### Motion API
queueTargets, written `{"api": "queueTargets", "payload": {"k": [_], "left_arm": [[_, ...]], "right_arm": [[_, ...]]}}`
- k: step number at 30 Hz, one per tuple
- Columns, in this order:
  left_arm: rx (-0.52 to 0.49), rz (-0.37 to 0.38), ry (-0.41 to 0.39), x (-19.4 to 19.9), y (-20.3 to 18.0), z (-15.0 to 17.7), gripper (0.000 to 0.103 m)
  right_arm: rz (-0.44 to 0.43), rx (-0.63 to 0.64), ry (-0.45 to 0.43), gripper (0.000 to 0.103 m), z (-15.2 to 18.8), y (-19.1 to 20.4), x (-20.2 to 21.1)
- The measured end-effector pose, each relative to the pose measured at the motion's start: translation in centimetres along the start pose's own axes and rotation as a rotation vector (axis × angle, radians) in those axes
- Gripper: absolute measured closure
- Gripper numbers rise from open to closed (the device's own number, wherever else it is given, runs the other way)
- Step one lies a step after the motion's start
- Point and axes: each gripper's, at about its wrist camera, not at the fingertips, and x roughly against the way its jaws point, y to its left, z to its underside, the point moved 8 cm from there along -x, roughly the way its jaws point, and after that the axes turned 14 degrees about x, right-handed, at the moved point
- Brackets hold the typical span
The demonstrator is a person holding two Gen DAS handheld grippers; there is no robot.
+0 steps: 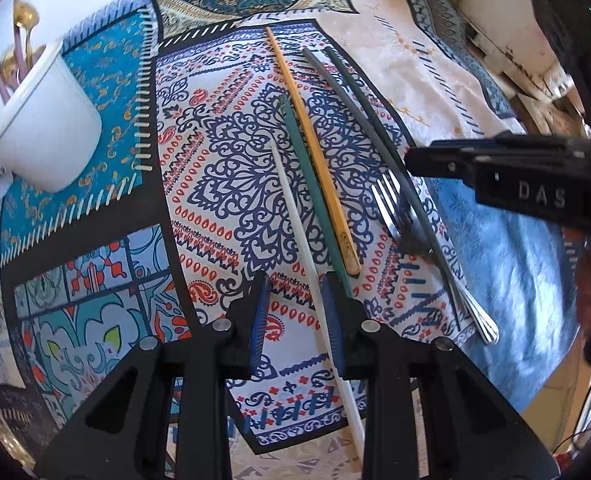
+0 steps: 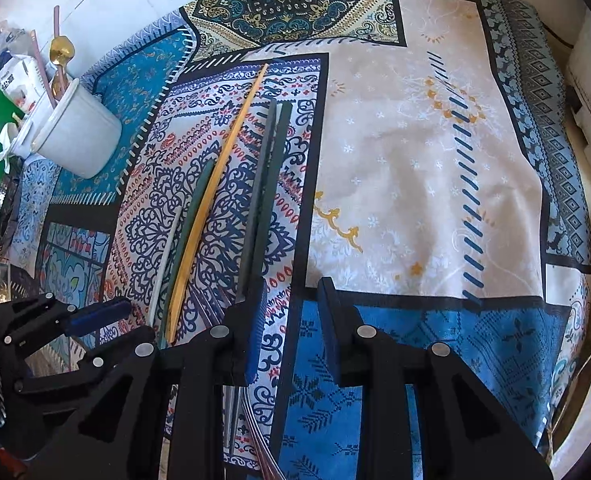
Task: Organize utensils
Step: 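Grasp the white chopstick with the left gripper while the right gripper grasps a dark green chopstick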
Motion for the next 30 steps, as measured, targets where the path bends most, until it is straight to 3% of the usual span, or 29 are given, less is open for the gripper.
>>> {"api": "queueTargets", "payload": {"k": [4,5,9,16,19,26,30], "left_arm": [[-0.034,-0.023,-0.022,0.1,-0.1,0.3,0.086],[-0.041,-0.034,-0.029,0.1,0.0,0.3,0.093],[-0.022,-0.003,-0.027,0.1,0.7,-0.1,0.098],[0.013,0.002,-0.025,-0.4,1.6,-2.3,0.099],[0.024,0.012,0.021,-0.6,1.7,-2.7,0.099],[-0.028,-0.002,0.072,-0.2,1.6,-0.6,0.098],[-0.069,-0.017,0.086,0.0,1.2,0.4,0.098]], "right_arm": [[-0.022,-0.006,-0.018,0.079,-0.6,0.2,0.3],[-0.016,-0.001,-0.018,0.079,-0.8,0.3,0.3],[0.002,0.013,-0.009,0.079,-1.5,0.7,-0.6],[0.055,0.066,-0.011,0.081,-2.5,0.9,-1.1],[0.048,0.065,0.000,0.089,-2.9,0.6,-1.3],[-0.019,0.036,0.024,0.099,-3.3,0.4,-1.8],[0.024,0.058,0.031,0.100,-3.3,1.0,-1.7]]}}
